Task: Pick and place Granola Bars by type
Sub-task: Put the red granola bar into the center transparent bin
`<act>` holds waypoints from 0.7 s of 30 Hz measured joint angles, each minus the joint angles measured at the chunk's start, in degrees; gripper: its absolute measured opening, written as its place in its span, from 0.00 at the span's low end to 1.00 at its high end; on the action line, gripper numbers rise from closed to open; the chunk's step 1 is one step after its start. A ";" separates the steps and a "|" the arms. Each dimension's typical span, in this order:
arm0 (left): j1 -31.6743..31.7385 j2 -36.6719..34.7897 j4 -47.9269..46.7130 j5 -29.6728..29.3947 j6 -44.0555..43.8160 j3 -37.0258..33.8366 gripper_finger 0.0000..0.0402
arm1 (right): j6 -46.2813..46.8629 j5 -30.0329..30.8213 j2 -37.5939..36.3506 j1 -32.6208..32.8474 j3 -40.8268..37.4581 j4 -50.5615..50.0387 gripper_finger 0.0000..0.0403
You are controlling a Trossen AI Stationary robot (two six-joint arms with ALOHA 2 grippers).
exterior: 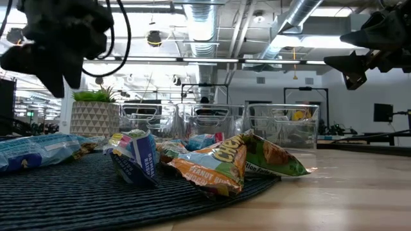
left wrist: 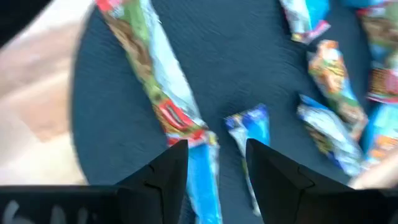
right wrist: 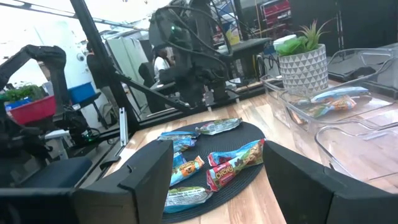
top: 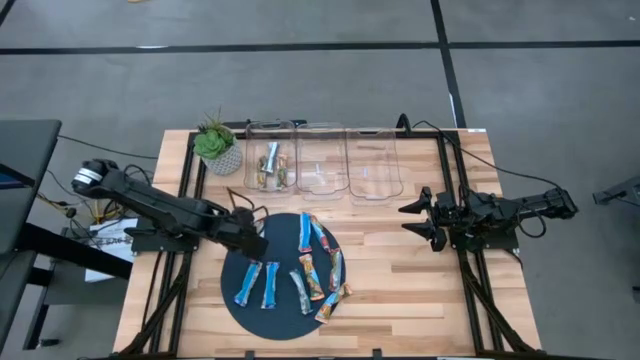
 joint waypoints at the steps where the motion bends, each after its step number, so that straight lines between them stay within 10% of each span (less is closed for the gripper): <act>1: 0.29 0.96 -0.22 -0.58 0.23 0.00 0.39 | 0.01 -0.02 0.00 0.01 -0.01 -0.02 0.60; 21: 6.32 9.74 -0.85 -1.10 7.41 -1.74 0.39 | -0.01 0.00 0.00 0.01 -0.01 -0.02 0.60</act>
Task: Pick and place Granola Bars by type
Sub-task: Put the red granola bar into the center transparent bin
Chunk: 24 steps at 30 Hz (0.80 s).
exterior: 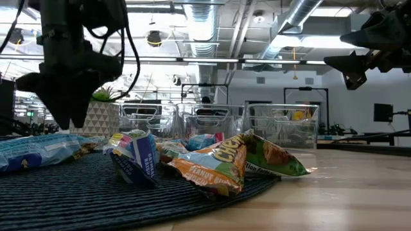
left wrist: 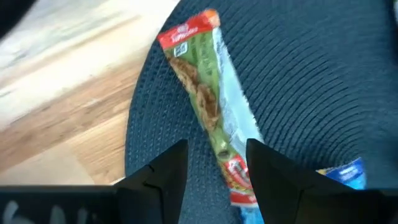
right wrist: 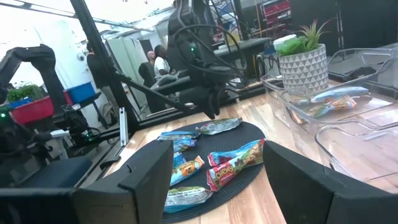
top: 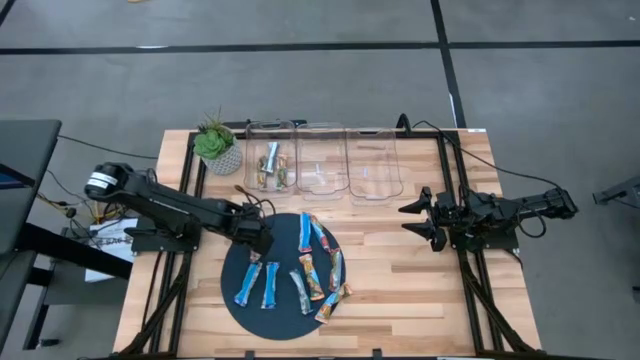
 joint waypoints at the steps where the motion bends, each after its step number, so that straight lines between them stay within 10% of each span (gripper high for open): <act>1: 0.01 0.54 0.09 0.06 0.35 0.01 0.39 | 0.00 0.00 0.00 -0.02 0.02 0.00 0.60; 24: 1.71 4.69 5.50 -0.14 0.99 -1.84 0.49 | 0.01 0.00 0.04 -0.01 0.01 0.02 0.60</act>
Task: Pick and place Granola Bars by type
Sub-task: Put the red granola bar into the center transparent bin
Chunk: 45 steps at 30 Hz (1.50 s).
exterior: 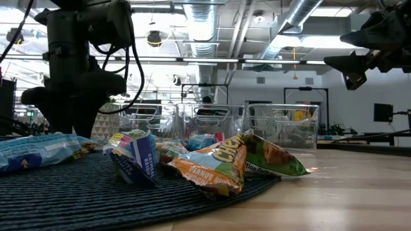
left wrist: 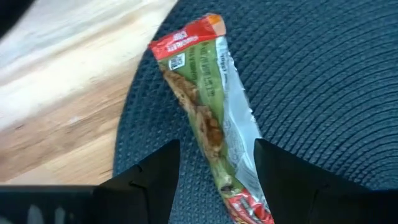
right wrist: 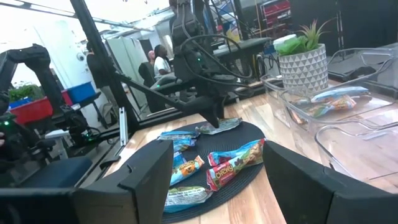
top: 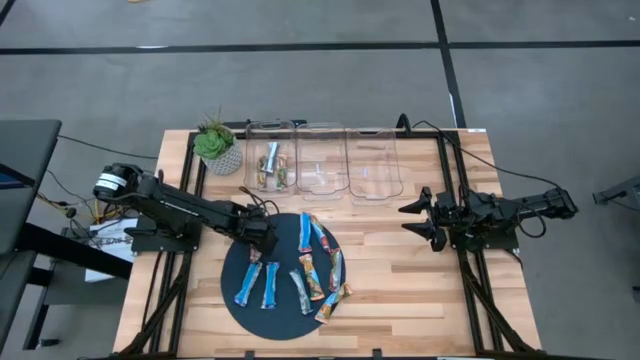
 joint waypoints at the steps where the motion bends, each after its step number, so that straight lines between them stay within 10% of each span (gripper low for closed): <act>1: 0.08 0.01 -0.14 -0.37 0.02 0.00 0.49 | 0.00 -0.01 0.00 -0.01 -0.01 0.00 0.60; 32: 0.47 4.52 2.72 2.46 7.04 0.57 0.16 | -0.01 -0.04 0.39 0.01 -0.01 -0.09 0.60; 45: 2.03 -7.56 4.53 -1.07 7.48 0.57 0.15 | -0.01 -0.02 0.39 0.01 0.00 -0.07 0.60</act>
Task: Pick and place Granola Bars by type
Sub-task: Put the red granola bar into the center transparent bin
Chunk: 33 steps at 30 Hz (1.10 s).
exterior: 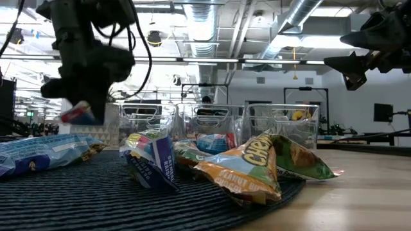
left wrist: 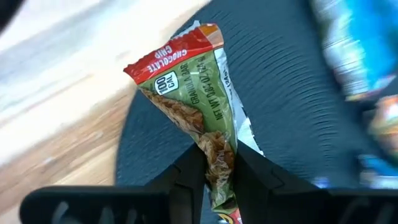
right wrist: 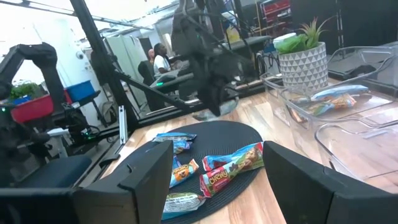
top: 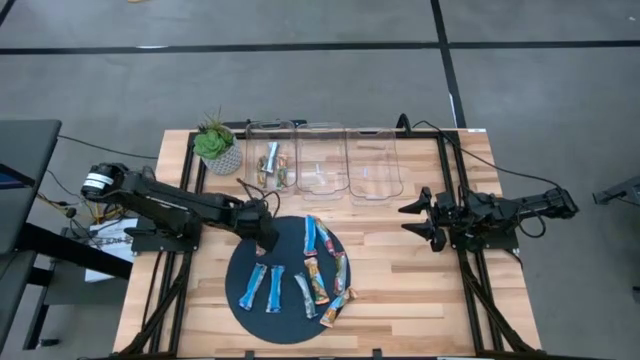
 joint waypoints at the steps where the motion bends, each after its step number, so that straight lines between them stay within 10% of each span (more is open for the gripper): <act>1: 0.12 -1.01 1.04 -0.57 0.00 0.00 0.15 | 0.00 0.00 0.00 -0.01 -0.01 0.00 0.60; 22: 0.01 -8.07 47.45 -4.61 4.15 0.09 0.15 | 0.00 0.04 0.00 0.01 0.00 0.07 0.60; 33: 2.79 -7.99 50.75 -4.36 9.93 0.09 0.15 | 0.00 0.04 0.00 0.00 -0.01 0.07 0.60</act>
